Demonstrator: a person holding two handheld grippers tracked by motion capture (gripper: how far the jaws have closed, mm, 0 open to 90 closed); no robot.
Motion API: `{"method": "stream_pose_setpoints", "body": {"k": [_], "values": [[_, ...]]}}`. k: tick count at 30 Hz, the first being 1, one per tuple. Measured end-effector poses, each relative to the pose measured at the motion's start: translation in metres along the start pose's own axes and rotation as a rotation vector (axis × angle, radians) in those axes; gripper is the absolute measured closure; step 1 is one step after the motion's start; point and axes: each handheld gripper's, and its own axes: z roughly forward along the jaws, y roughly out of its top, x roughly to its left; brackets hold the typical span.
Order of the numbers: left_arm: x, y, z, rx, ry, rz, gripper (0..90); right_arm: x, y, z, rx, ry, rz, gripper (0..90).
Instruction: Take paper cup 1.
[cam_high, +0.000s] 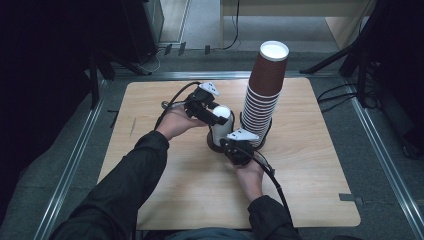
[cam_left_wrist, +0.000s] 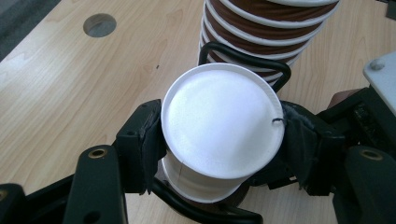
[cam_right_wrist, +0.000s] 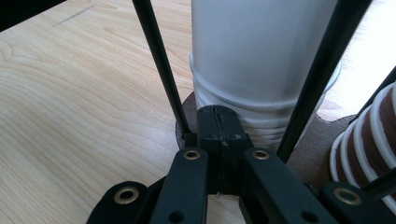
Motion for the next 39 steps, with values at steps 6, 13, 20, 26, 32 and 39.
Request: {"method": "stream_pose_setpoints", "body": {"k": [6,13,20,26,32,39], "values": [[-0.001,0.001,-0.001,-0.002,0.004,0.006,35.3,0.0,0.0,0.0,0.001,0.001,-0.001,89.9],[-0.001,0.002,-0.004,-0.014,0.007,-0.005,35.3,0.0,0.0,0.001,0.001,0.001,0.0,89.9],[-0.003,0.011,-0.017,-0.022,0.008,-0.001,35.3,-0.001,0.001,0.001,0.005,0.006,0.004,89.8],[-0.007,0.02,-0.028,-0.019,0.023,0.014,35.4,-0.001,0.0,0.001,0.011,0.006,0.002,89.8],[-0.012,0.03,-0.044,-0.034,0.045,0.028,35.4,-0.001,0.001,0.0,0.016,0.011,0.003,89.8],[-0.016,0.036,-0.056,-0.04,0.049,0.038,36.0,-0.002,0.001,0.0,0.021,0.013,0.001,89.7]]}}
